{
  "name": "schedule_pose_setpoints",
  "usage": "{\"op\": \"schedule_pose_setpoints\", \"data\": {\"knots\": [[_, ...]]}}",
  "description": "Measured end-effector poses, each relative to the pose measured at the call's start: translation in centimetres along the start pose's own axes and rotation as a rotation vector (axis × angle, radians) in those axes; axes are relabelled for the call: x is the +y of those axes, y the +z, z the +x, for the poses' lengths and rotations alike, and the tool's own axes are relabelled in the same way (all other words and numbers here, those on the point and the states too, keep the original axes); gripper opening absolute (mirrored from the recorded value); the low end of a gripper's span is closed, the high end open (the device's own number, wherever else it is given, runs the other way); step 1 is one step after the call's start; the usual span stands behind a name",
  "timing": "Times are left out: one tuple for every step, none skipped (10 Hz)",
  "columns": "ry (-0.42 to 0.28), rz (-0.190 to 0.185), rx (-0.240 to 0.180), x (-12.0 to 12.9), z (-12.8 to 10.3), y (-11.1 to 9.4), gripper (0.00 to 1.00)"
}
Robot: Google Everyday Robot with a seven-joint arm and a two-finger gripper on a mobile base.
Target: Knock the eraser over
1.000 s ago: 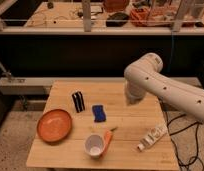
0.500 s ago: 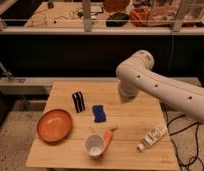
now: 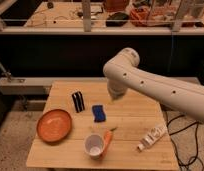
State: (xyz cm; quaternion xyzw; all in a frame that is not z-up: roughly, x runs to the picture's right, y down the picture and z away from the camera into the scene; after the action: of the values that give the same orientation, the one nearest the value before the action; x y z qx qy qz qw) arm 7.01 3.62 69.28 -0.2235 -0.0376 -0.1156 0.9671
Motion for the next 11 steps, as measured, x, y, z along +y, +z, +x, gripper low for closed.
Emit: {"op": "schedule_pose_setpoints", "data": {"knots": [[-0.011, 0.001, -0.002, -0.4, -0.6, 0.2, 0.0], [-0.022, 0.003, -0.006, -1.0, -1.3, 0.5, 0.03], [-0.025, 0.006, -0.007, -1.5, -1.8, 0.7, 0.11], [-0.031, 0.009, -0.009, -2.0, -2.3, 0.9, 0.2], [-0.036, 0.012, -0.011, -2.4, -2.6, 1.2, 0.31], [-0.039, 0.014, -0.012, -2.7, -2.8, 1.4, 0.39], [-0.043, 0.016, -0.015, -3.1, -3.1, 1.6, 0.43], [-0.052, 0.018, -0.018, -3.5, -3.6, 1.9, 0.54], [-0.055, 0.02, -0.019, -3.8, -3.7, 2.0, 0.63], [-0.061, 0.022, -0.019, -4.2, -4.1, 2.3, 0.71], [-0.072, 0.024, -0.025, -4.7, -5.0, 2.6, 0.78]]}}
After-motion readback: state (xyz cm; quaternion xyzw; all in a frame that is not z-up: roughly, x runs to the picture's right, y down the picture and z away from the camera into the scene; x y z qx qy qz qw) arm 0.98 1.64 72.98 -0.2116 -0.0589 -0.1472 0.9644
